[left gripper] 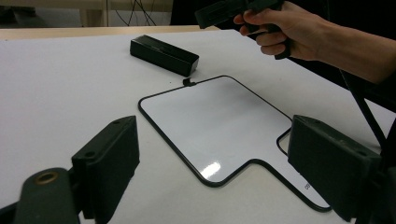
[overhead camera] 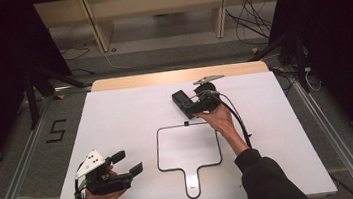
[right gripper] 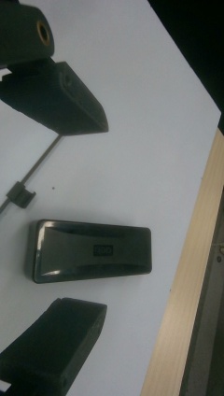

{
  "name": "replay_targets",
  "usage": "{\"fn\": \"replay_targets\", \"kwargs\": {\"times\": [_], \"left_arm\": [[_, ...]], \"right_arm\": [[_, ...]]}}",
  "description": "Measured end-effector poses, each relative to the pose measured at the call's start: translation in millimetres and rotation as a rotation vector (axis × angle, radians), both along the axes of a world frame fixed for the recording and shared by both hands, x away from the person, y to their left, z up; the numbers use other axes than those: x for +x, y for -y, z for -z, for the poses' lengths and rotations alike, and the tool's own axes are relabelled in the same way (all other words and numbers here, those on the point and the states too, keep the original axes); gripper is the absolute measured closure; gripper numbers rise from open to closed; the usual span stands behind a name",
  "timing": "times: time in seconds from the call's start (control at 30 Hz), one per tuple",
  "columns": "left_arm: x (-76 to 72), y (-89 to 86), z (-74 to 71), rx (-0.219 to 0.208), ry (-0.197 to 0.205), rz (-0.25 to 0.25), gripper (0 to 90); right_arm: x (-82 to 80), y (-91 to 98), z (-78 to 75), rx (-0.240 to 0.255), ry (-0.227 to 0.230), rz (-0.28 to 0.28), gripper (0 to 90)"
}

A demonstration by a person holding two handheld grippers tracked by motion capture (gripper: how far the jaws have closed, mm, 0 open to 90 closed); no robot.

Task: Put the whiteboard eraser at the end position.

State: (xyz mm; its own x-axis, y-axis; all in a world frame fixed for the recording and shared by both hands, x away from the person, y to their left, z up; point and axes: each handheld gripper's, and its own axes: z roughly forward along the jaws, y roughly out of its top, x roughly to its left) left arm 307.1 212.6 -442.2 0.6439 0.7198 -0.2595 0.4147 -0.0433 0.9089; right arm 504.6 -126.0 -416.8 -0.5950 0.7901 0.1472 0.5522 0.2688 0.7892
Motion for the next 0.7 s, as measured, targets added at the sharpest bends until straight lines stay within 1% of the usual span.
{"fn": "replay_targets", "kwargs": {"times": [0.1, 0.27, 0.4, 0.5, 0.7], "left_arm": [[-0.1, 0.2, 0.1, 0.001, 0.0, 0.001, 15.8], [0.1, 0.3, 0.3, 0.003, -0.002, 0.004, 15.8], [0.3, 0.9, 0.5, 0.001, -0.004, 0.008, 15.8], [0.4, 1.2, 0.7, 0.007, -0.005, 0.011, 15.8], [0.1, 1.4, 0.5, 0.005, -0.003, 0.011, 15.8]], "right_arm": [[-8.9, 4.9, -1.7, 0.011, 0.006, -0.008, 12.0], [-25.3, 14.3, -5.0, 0.041, 0.032, -0.021, 12.1], [-37.8, 20.6, -6.6, 0.042, 0.049, -0.034, 12.4], [-46.0, 26.4, -8.0, 0.064, 0.053, -0.038, 12.5], [-63.0, 36.1, -9.1, 0.07, 0.071, -0.055, 13.0]]}}
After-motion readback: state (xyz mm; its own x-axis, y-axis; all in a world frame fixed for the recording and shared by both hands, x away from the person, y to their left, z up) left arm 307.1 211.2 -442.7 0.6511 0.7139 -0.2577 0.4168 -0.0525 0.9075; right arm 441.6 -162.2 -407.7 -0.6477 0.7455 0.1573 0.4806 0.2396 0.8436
